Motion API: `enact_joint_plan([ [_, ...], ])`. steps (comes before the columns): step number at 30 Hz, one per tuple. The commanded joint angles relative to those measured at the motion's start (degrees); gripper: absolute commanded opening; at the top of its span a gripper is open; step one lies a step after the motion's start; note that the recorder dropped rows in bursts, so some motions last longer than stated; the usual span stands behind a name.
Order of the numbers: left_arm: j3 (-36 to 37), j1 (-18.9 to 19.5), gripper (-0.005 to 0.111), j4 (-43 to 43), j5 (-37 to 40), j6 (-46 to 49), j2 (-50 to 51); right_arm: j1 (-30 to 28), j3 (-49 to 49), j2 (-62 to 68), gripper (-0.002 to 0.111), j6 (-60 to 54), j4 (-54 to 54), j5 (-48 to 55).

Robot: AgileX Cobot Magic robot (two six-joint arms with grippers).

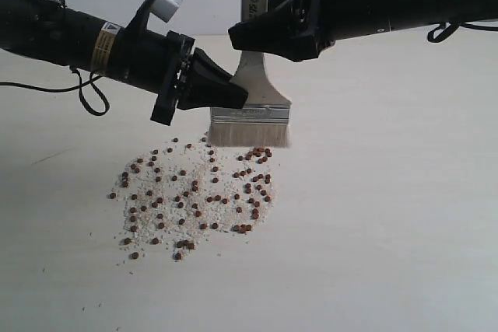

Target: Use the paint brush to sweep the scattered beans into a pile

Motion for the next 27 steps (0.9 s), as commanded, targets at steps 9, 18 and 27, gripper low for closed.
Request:
enact_joint_plan([
  [9, -0.12, -0.58, 0.0, -0.75, -0.78, -0.61, -0.58, 0.01, -0.46, 0.1, 0.047, 3.62, -1.47, -2.02],
  [18, -0.12, -0.58, 0.0, -0.75, -0.78, -0.61, -0.58, 0.01, -0.46, 0.1, 0.024, 3.73, -1.47, -2.8],
  [27, -0.12, -0.58, 0.0, -0.75, -0.78, -0.61, -0.58, 0.01, -0.46, 0.1, 0.0, 3.73, -1.64, -6.48],
])
